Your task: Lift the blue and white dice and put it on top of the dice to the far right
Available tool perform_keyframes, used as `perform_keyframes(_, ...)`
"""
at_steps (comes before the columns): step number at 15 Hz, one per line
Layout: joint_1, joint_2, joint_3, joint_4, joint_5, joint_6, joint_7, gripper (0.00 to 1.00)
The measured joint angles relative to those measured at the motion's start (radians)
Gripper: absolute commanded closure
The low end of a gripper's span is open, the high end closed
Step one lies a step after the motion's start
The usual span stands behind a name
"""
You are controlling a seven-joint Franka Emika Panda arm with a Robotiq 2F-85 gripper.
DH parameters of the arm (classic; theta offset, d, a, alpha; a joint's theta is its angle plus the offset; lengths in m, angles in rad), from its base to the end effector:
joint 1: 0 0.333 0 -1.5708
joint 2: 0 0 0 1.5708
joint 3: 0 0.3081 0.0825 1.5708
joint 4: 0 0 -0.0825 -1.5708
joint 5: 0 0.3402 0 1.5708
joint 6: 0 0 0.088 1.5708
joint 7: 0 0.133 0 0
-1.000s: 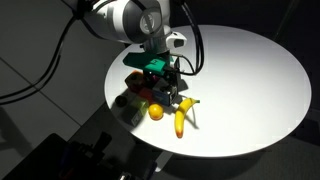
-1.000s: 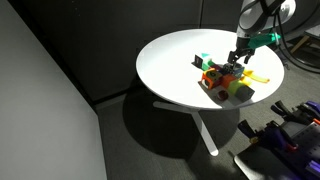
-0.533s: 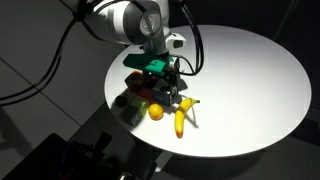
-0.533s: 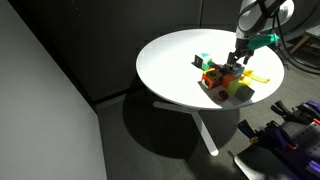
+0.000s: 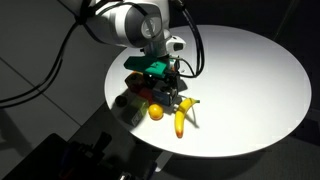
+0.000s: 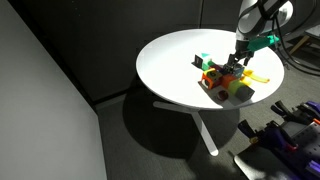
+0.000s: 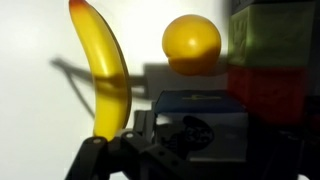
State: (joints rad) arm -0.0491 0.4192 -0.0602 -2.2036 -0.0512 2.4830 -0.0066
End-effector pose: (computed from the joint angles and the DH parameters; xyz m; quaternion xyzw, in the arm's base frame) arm 0.5066 -0.0572 0.1828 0.9968 -0.0282 -0.0711 0.0225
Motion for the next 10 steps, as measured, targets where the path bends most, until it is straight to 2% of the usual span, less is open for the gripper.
perform_keyframes(1, 0.0, 0.003, 0.0, 0.0, 0.0, 0.0, 0.0, 0.27)
perform_keyframes(4, 0.0, 0.008, -0.001, 0.0, 0.0, 0.0, 0.0, 0.52)
perform_keyframes(10, 0.002, 0.0, -0.001, 0.008, -0.002, -0.01, 0.0, 0.91)
